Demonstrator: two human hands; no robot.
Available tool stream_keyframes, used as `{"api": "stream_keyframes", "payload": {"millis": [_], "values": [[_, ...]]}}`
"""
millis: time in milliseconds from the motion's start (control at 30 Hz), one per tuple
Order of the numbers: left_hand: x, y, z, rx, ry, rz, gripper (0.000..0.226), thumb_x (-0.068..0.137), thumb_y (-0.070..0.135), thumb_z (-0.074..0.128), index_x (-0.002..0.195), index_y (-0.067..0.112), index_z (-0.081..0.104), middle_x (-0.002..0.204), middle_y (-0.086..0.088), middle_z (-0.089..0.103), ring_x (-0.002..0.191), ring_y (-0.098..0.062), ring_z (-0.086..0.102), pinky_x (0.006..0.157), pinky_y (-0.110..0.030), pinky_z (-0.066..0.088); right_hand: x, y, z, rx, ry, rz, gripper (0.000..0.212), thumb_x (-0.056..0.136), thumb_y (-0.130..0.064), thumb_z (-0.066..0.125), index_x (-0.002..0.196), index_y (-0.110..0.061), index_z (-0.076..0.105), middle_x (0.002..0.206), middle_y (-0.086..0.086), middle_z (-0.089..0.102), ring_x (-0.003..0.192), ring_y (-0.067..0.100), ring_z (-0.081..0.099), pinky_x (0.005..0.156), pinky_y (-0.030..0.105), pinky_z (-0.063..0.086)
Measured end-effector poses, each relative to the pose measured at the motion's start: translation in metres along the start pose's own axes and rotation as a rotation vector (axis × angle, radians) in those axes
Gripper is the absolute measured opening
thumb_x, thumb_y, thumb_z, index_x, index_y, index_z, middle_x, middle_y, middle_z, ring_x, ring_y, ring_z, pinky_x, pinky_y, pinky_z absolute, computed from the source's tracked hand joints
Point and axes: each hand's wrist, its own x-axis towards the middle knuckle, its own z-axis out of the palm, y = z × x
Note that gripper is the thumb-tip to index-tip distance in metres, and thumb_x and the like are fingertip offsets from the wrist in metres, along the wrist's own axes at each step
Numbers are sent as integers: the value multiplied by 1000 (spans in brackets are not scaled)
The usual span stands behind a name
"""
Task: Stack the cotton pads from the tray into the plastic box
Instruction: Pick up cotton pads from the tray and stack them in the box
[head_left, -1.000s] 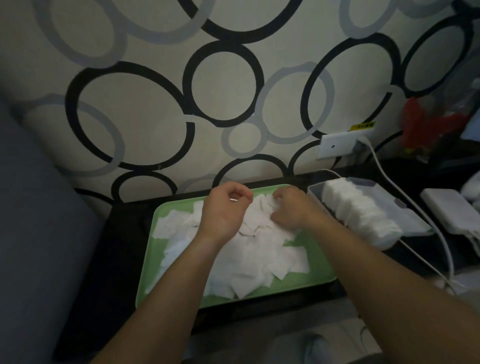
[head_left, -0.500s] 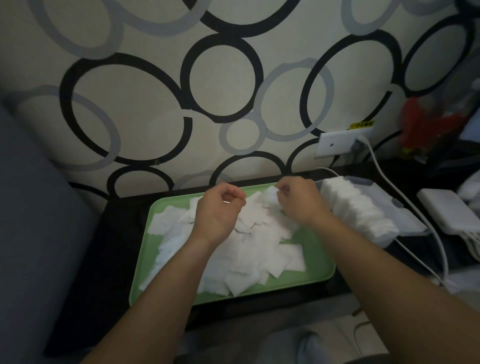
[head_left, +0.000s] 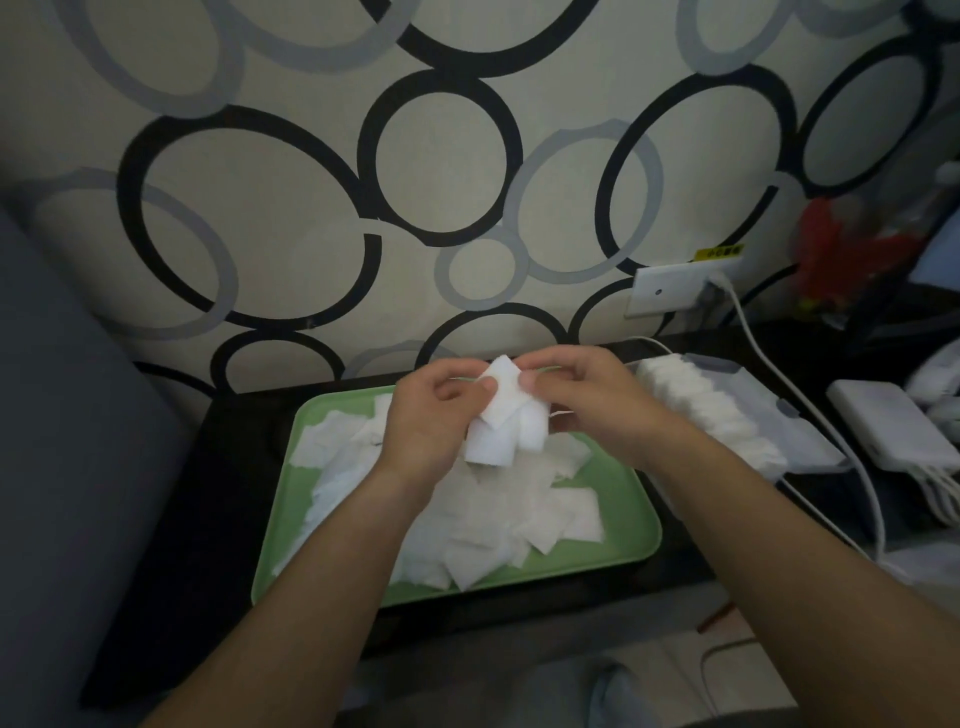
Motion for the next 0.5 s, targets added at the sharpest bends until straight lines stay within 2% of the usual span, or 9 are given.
{"api": "stream_keyframes", "payload": {"millis": [133,267,367,500], "values": [[-1,1,-2,-95,42,-56,8,90,9,71,98,10,71,91,-9,77,83,-23,74,66,-34,58,-1,2,0,84,-87,39,36,82,1,73,116,-10,67,104,15,74,97,28,72,74,35,59],[-2,2,0,-131,77,-87,6,90,8,71,95,9,70,90,-10,75,78,-21,71,61,-28,56,-3,4,4,55,-146,81,40,80,3,75,119,-6,65,108,13,74,103,26,71,83,40,59],[-3,4,-1,-163,96,-111,6,90,9,71,95,8,70,92,-9,75,75,-18,71,59,-24,56,-2,6,5,72,-138,89,40,80,6,74,117,-3,65,109,15,73,103,27,71,82,40,59],[-1,6,-6,-248,126,-183,12,93,15,69,104,11,69,98,-6,73,80,-16,69,66,-26,57,2,8,4,86,-67,111,41,81,7,72,120,-6,65,110,13,73,103,29,70,82,41,59]]}}
